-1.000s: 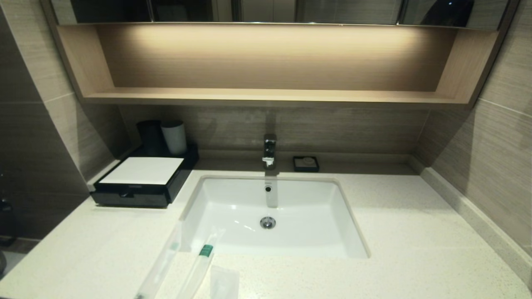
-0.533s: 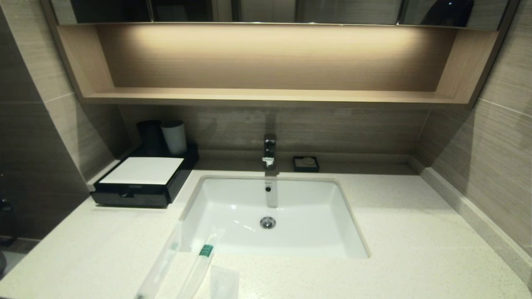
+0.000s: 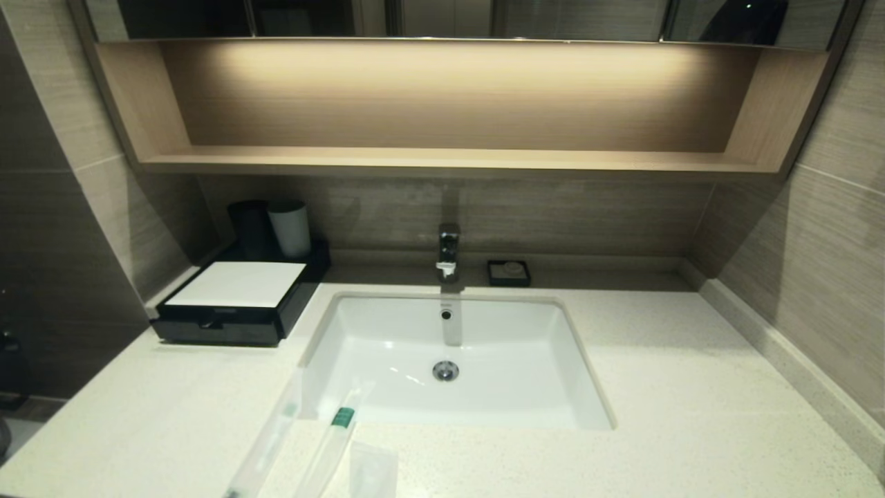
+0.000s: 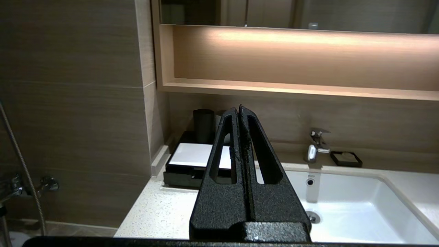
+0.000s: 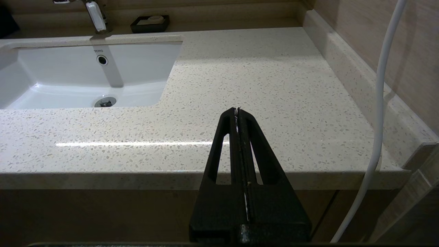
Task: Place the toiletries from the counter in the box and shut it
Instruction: Open the drawer
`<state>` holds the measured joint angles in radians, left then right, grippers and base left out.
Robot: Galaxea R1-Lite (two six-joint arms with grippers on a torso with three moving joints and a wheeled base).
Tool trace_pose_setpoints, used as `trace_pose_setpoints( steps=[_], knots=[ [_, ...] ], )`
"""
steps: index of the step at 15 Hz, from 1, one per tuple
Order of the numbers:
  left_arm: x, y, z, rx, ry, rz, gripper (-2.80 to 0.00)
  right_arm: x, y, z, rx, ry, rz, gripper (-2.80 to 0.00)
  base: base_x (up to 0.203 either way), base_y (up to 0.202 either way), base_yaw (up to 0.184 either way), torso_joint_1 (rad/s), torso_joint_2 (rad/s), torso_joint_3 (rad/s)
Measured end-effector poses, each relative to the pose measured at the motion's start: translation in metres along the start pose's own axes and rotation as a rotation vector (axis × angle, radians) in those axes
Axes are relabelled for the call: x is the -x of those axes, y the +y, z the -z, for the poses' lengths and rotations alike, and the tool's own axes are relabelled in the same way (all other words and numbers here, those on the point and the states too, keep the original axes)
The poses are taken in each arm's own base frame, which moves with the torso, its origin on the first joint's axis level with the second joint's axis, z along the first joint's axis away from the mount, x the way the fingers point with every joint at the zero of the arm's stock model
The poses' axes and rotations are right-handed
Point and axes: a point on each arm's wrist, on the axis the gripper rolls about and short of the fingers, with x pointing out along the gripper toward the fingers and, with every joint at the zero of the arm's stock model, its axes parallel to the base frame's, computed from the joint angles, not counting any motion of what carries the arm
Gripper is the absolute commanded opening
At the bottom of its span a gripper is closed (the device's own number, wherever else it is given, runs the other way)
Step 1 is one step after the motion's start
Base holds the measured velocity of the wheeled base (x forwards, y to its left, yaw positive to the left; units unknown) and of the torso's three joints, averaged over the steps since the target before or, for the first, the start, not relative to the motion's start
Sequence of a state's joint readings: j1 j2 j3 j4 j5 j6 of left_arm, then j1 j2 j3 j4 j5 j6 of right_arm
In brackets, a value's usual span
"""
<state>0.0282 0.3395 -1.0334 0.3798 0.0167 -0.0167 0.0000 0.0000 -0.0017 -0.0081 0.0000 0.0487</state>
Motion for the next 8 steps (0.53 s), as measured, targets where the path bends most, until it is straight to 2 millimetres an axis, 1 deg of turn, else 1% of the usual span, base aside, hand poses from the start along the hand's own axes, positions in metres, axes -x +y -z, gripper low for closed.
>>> trace_pose_setpoints(
  steps=[3,8],
  knots=[
    [-0.039,-0.001,-0.003,-0.001,0.033,-0.017,-2.80,0.000,0.000,0.000,0.000,0.000,0.000,-2.80,0.000,0.000,0.000,0.000,0.00,0.000],
    [-0.094,-0.001,0.007,-0.006,0.185,-0.045,-2.80,0.000,0.000,0.000,0.000,0.000,0.000,-2.80,0.000,0.000,0.000,0.000,0.00,0.000]
  ],
)
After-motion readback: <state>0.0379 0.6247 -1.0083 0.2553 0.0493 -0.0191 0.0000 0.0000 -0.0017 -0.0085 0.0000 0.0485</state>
